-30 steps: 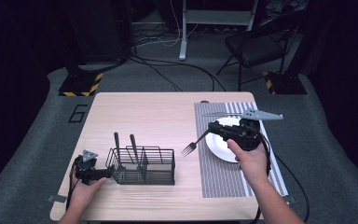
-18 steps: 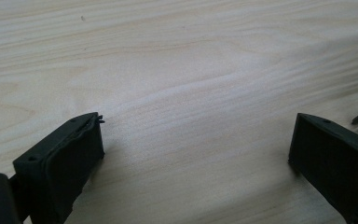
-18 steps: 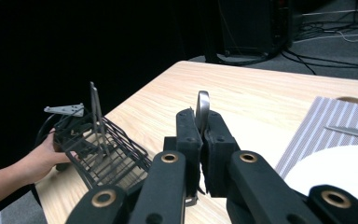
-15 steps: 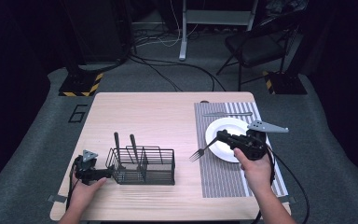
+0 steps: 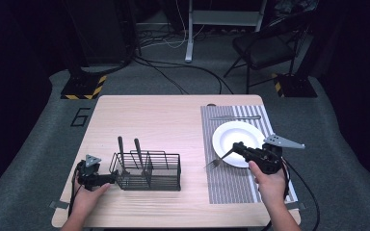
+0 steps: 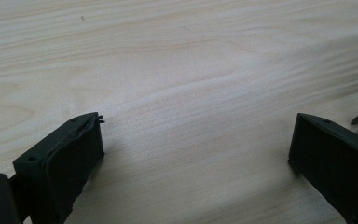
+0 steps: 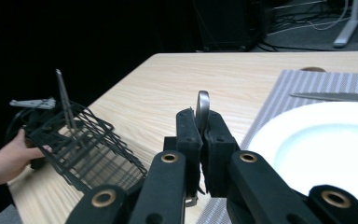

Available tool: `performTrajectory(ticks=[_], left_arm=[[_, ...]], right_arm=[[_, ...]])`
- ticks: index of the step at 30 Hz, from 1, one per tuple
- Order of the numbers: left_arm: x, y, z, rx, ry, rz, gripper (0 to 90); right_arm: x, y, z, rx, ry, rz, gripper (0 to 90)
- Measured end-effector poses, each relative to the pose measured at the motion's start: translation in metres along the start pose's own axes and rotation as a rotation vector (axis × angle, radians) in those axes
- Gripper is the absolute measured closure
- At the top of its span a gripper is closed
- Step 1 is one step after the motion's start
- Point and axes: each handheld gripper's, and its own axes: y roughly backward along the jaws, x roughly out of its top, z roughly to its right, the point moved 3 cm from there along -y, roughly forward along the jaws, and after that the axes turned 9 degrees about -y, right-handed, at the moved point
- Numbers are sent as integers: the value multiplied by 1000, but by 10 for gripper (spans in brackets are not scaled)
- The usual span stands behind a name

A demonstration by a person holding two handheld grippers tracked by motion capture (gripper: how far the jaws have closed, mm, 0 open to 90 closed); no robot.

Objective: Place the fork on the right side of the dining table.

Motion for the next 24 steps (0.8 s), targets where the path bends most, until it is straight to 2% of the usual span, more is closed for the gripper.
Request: performTrajectory(ticks=[1,9,24], left_arm=[[0,0,0,0,0,0,25],[0,0,0,0,0,0,25],[0,0,0,-1,-2,-1,25]], right_arm=[[-4,1,4,-15,1,-3,870],[-16,5,18,-43,-26,-6,870],[-32,5,35,-106,-62,-3,870]])
